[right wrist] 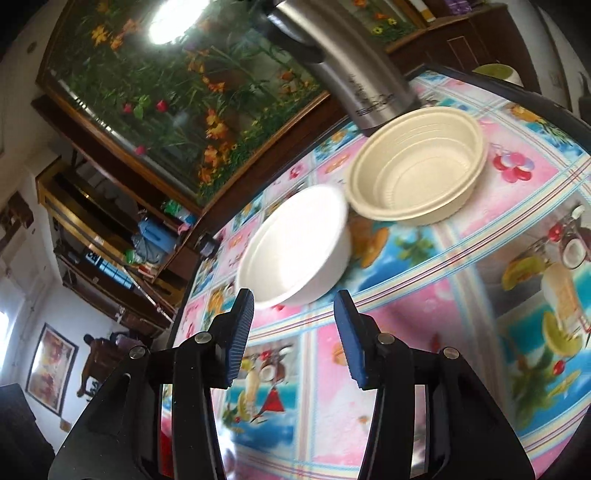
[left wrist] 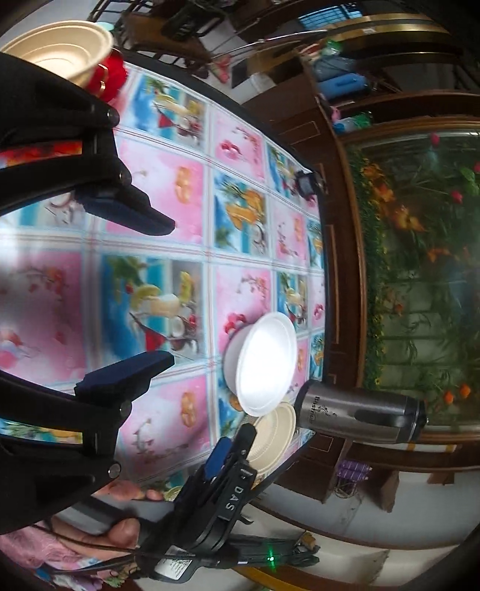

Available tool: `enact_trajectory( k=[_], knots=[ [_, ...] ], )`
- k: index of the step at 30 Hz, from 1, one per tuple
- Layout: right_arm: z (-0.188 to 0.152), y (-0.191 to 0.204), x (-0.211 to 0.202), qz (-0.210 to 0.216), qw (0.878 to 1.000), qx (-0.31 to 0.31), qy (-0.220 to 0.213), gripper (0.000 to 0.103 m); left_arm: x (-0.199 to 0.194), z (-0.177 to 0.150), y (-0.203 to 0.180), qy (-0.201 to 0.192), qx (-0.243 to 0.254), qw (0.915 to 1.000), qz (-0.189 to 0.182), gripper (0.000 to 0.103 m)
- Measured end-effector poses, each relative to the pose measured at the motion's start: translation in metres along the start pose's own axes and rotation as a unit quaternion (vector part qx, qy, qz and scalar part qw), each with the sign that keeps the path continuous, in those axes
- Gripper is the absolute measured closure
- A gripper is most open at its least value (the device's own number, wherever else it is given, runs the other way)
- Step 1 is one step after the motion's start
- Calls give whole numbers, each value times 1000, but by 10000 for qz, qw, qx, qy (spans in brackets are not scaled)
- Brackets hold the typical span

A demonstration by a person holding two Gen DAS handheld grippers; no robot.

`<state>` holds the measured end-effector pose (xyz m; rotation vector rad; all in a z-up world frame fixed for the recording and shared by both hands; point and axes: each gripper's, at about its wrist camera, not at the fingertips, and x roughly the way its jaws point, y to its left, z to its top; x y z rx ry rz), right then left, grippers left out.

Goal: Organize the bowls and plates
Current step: 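Move the open right tool back toward the white bowl, then bring the right tool fingers to the white bowl rim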

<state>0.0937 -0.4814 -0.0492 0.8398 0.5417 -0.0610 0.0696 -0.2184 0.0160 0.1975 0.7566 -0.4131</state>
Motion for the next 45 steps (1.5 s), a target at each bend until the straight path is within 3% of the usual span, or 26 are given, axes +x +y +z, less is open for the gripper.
enact_trajectory(
  k=[7,21,33,40,45],
  knots=[
    [5,-22,0,68,9988,482,33,58,21,14,-13,-68,-13,10000,25,37],
    [7,-27,12,18,9985,521,191,58,64,27,-7,188,-399,9990,1,36],
    [11,-37,18,427,9951,852,260,57,91,40,-1,336,-650,9973,-32,36],
    [22,-39,24,556,9930,1015,226,58,121,65,18,433,-1133,9926,-51,32],
    [33,-37,31,614,9920,1083,224,57,142,77,33,539,-1665,9846,-53,32]
  ],
)
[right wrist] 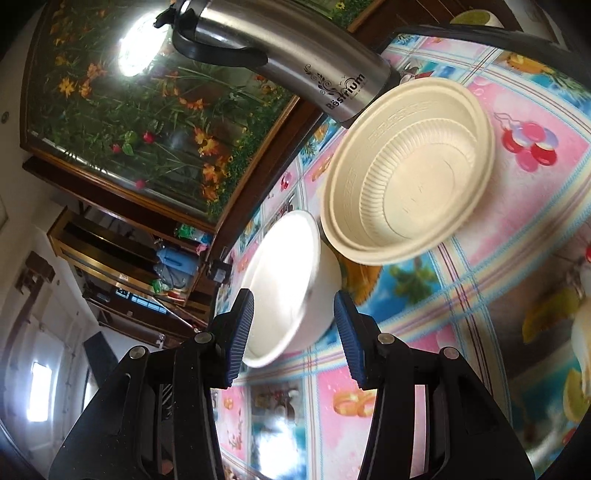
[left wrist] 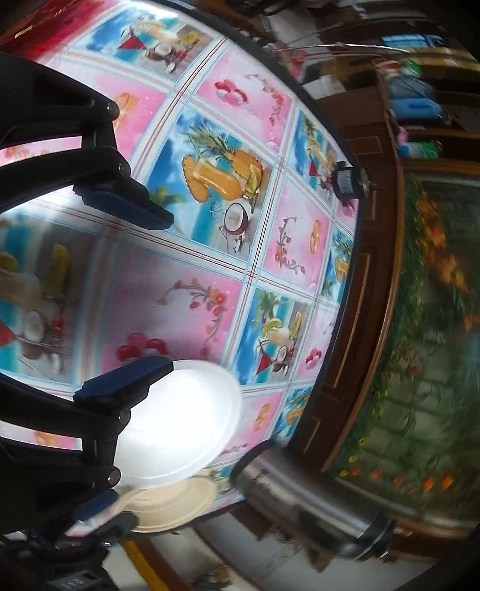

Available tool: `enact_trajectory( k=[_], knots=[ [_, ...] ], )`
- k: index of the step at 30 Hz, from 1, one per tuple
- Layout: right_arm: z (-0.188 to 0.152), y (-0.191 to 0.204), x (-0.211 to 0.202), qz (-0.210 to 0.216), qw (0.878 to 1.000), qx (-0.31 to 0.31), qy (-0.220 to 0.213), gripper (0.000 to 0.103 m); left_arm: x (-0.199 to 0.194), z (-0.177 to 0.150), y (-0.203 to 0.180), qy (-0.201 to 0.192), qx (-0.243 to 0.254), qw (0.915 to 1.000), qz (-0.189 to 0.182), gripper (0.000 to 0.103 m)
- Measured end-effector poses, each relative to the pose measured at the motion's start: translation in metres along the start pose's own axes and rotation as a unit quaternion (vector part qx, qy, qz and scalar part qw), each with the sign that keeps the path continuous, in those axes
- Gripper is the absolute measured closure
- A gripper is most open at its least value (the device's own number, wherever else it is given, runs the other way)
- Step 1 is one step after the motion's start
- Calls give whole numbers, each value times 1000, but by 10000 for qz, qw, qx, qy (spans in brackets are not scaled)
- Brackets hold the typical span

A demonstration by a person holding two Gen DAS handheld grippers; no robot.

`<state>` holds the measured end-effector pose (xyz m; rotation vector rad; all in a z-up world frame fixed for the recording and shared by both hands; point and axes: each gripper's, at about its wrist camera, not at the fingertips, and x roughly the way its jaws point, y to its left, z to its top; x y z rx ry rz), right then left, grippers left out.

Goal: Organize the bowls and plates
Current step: 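Bring the right tool fingers to the white bowl rim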

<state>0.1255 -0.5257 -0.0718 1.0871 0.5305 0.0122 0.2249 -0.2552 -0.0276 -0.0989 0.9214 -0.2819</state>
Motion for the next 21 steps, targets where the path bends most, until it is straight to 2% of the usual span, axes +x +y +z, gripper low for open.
enact_trajectory(
  k=[7,13,15,19,21],
  knots=[
    [7,7,22,-140,9995,147,257,57,12,14,8,74,-493,9986,-147,29],
    [5,10,27,-410,9989,32,247,57,25,22,17,230,-872,9950,-436,26],
    [5,8,29,-430,9988,32,234,58,33,21,19,365,-980,9923,-666,25],
    [3,1,34,-438,9986,54,281,57,53,18,20,976,-1037,9821,-1236,25],
    [2,-2,36,-412,9986,66,313,57,53,18,19,1055,-1047,9788,-1406,25]
  ],
)
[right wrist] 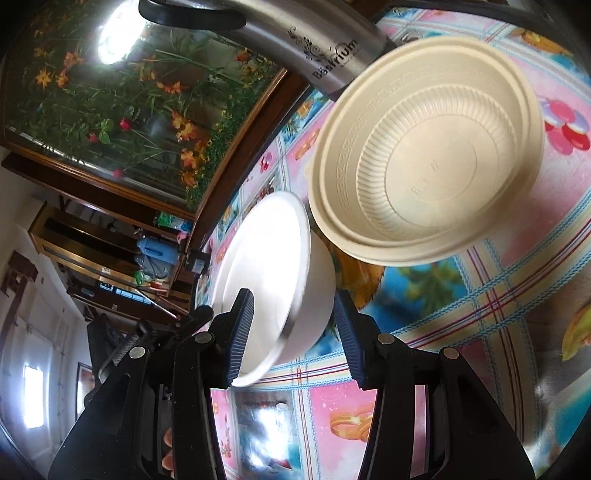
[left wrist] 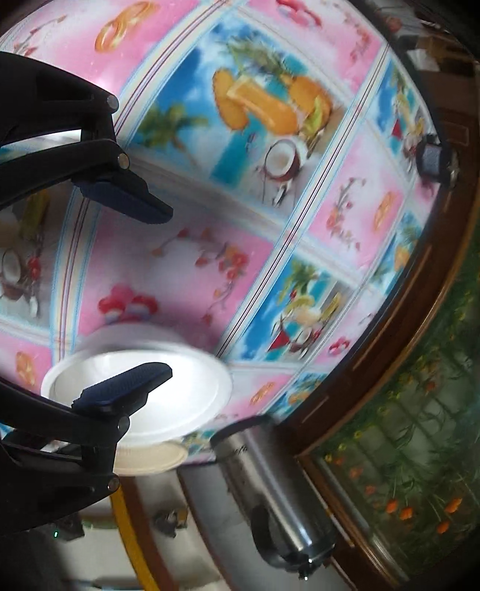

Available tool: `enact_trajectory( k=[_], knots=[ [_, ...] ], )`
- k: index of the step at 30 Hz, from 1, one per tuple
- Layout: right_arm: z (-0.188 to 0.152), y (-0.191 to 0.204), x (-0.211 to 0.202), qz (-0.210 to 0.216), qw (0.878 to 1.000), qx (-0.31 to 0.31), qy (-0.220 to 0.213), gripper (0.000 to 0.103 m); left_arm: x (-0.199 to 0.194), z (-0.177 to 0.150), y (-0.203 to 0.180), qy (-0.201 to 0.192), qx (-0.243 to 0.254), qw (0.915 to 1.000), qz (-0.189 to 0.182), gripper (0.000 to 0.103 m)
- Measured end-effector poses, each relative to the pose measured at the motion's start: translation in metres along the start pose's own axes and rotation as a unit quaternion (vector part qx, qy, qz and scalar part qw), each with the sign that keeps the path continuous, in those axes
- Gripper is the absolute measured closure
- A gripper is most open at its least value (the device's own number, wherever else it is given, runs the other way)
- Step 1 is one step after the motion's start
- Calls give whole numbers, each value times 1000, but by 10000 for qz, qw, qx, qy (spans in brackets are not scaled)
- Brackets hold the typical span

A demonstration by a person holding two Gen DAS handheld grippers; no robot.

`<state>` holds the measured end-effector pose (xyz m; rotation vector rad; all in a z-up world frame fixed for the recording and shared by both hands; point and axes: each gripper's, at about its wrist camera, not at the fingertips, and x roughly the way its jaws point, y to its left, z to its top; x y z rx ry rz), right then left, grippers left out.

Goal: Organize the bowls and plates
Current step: 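Bring the right tool fingers to the white bowl rim, then close the right tool on the white bowl rim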

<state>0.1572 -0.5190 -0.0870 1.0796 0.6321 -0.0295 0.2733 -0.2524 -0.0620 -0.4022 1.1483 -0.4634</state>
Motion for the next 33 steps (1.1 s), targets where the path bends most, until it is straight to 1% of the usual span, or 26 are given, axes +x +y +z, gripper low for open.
enact_trajectory(
  k=[2,7,11,14,16,19,23,25,26,27,28,29,31,33],
  knots=[
    [0,0,-1,-12,10000,-17,-35,57,-1,-1,-2,9,49,10000,25,25],
    [0,2,-7,15,9998,-70,-169,57,-1,-3,-6,109,88,9999,-56,25],
    [-1,5,-7,-66,9996,-134,-230,57,4,-4,-11,368,94,9985,-405,25],
    [-3,11,-6,-168,9991,-282,-265,58,4,-7,-18,428,200,9977,-488,25],
    [-4,16,-7,-343,9980,-377,-362,58,5,-8,-20,430,228,9974,-537,25],
    [-4,16,-6,-433,9976,-404,-352,58,7,-11,-24,299,373,9980,-405,25],
    [-5,15,-2,-577,9971,-384,-322,58,8,-13,-26,240,490,9976,-436,28],
    [-5,14,-1,-593,9971,-373,-306,58,7,-13,-26,149,505,9976,-446,35],
    [-5,14,0,-610,9969,-385,-305,58,7,-13,-25,112,495,9977,-439,40],
    [-6,13,0,-625,9967,-401,-323,59,7,-13,-25,105,483,9978,-444,48],
    [-7,14,-1,-647,9963,-428,-357,65,7,-13,-24,97,455,9978,-479,52],
    [-7,14,-1,-673,9960,-462,-374,67,8,-13,-23,94,434,9977,-514,57],
    [-7,14,1,-705,9956,-482,-374,72,9,-13,-23,107,415,9976,-551,59],
    [-7,11,1,-714,9958,-437,-358,73,10,-13,-20,149,365,9975,-590,71]
  ],
)
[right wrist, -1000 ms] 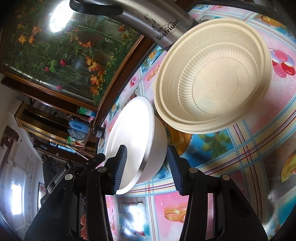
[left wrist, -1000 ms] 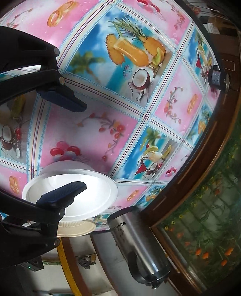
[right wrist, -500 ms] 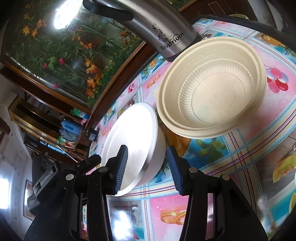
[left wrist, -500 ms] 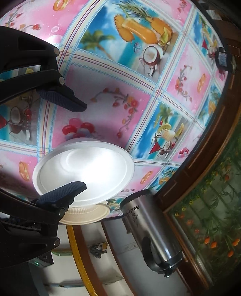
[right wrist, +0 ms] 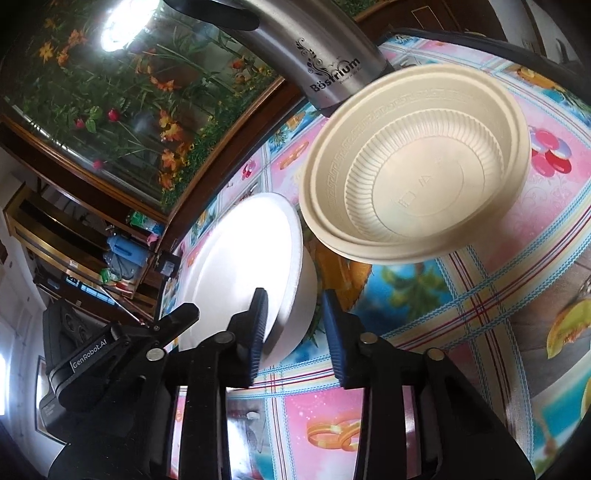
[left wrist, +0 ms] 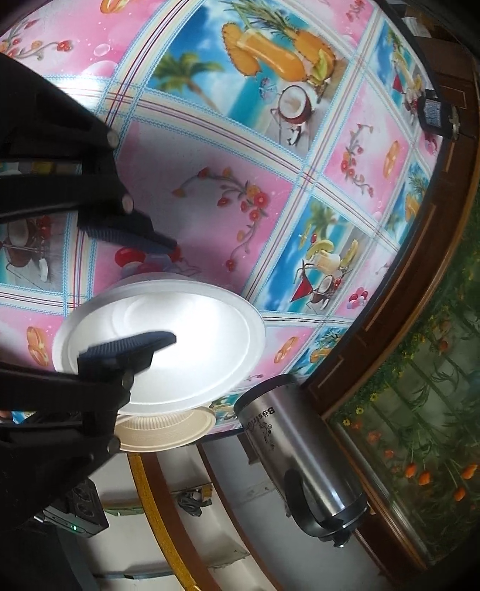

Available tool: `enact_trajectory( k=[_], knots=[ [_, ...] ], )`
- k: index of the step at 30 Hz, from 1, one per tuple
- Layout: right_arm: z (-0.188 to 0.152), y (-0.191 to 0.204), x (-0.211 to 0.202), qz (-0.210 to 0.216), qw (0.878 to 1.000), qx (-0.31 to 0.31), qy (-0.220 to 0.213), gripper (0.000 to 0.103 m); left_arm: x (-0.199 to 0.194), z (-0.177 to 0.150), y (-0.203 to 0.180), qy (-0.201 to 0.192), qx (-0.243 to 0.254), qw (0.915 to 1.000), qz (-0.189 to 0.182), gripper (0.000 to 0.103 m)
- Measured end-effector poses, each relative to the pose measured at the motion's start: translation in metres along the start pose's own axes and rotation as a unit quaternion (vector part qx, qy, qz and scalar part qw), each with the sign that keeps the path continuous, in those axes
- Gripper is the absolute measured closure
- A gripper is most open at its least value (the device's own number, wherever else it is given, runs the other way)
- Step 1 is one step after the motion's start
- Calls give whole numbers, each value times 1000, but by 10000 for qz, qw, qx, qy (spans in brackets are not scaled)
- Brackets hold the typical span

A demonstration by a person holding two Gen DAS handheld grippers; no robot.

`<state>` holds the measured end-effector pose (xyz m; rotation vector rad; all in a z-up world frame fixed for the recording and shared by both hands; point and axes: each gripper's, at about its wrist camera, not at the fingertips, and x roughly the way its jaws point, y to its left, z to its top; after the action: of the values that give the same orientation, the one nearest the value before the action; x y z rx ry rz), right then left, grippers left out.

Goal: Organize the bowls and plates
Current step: 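Close the right tool on the white bowl rim, then lift the white bowl with the right tool toward the red plate stack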

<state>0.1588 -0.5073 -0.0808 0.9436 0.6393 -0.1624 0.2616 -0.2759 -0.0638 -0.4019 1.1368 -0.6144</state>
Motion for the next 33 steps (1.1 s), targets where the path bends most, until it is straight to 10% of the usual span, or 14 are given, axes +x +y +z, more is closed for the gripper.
enact_trajectory(
  k=[33],
  knots=[
    [-3,-2,-11,-53,9998,-121,-115,95,-4,-3,-5,-172,369,9990,157,98]
  ],
)
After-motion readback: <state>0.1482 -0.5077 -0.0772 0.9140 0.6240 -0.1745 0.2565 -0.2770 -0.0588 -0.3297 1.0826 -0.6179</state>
